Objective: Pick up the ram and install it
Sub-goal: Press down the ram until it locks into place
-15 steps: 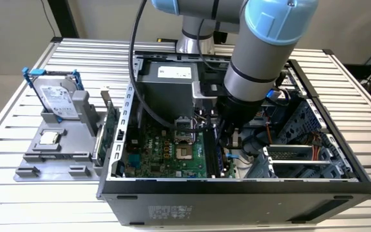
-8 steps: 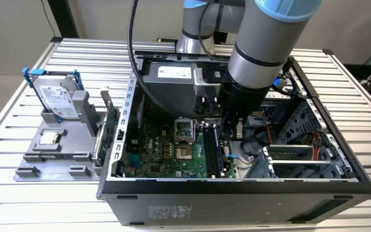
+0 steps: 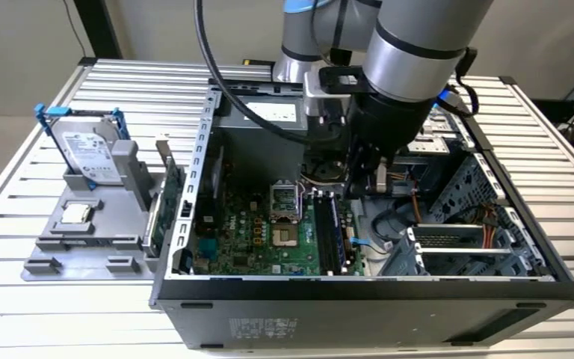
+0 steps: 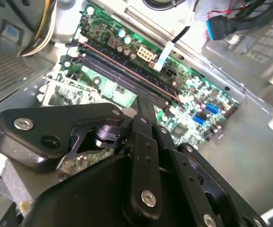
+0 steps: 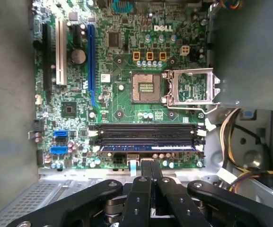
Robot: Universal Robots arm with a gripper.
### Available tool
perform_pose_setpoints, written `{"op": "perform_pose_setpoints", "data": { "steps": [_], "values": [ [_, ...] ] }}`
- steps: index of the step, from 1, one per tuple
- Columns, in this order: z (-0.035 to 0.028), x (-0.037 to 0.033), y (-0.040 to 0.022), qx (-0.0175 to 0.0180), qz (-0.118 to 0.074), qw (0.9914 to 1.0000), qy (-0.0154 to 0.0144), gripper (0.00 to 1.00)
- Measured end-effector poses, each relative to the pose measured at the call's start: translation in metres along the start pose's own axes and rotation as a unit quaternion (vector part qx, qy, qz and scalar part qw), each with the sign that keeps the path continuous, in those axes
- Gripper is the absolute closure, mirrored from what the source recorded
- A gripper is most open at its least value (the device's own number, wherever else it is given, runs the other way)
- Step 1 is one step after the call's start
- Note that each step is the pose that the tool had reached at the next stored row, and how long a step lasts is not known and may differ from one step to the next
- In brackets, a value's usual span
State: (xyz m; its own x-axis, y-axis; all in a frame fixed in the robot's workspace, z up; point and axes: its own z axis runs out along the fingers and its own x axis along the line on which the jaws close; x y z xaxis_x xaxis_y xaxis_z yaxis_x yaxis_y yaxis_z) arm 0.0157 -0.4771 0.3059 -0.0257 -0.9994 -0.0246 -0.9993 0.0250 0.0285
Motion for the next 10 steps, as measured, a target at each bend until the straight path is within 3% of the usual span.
{"op": "perform_pose_setpoints", "data": {
  "steps": [2,10],
  "values": [
    [-0.0044,-0.0001,0.0001,0.0000,0.000,1.00000,0.0000,1.00],
    [-0.0044,-0.0001,0.0001,0.0007,0.000,1.00000,0.0000,1.00]
  ]
}}
